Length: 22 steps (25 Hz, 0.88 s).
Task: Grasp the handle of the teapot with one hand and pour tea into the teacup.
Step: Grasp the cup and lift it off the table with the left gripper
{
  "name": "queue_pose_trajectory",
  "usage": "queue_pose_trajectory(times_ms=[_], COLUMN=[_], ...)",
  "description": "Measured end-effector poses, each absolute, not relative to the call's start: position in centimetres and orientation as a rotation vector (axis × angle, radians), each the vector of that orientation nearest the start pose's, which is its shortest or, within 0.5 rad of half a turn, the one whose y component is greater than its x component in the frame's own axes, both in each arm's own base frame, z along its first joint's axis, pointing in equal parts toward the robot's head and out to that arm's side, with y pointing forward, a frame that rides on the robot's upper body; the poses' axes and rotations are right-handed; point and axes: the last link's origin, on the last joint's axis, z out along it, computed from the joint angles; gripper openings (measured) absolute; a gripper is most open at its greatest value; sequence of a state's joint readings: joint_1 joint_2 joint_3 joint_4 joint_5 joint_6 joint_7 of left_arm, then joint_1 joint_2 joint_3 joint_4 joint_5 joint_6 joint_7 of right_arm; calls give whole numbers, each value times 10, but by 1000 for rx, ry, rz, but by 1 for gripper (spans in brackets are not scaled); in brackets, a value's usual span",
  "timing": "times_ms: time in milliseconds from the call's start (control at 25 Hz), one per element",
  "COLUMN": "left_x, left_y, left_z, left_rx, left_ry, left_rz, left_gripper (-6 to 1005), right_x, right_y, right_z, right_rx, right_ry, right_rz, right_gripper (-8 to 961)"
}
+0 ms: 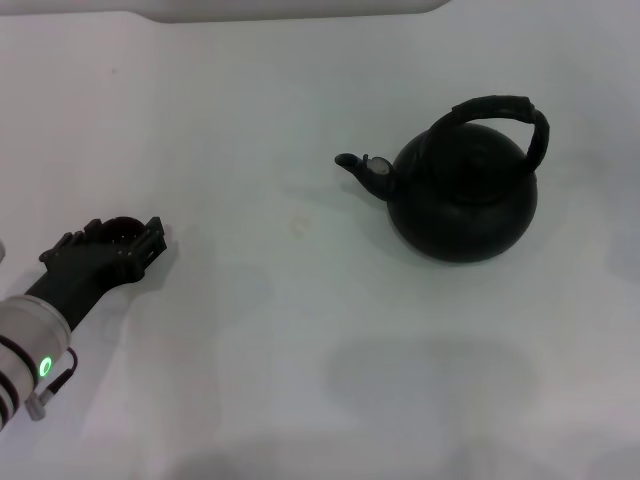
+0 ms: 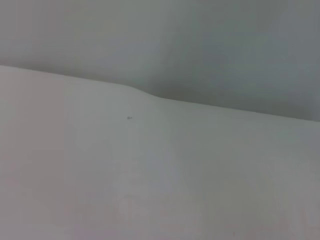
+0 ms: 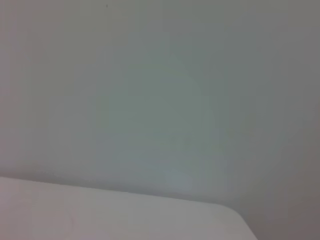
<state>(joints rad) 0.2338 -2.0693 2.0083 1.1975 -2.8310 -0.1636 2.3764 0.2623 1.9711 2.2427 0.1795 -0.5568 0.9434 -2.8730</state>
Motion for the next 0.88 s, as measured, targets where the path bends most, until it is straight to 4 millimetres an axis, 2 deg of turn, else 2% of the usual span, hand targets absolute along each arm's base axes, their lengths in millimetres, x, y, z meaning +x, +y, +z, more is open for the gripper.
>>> queue_pose_trajectory(times_ms=[520, 880], left_x=[-312, -310], left_y=[234, 234], left_z=[-67, -68], left_rx=[-1812, -1826], left_ry=[-1139, -1125], left_rz=[-425, -424], left_gripper=[786, 709], right_x=[446, 447], right_y=[281, 279], right_z=[76, 75], right_rx=[-1478, -1477], right_ry=[652, 657], right_rz=[277, 274], right_gripper=[484, 484])
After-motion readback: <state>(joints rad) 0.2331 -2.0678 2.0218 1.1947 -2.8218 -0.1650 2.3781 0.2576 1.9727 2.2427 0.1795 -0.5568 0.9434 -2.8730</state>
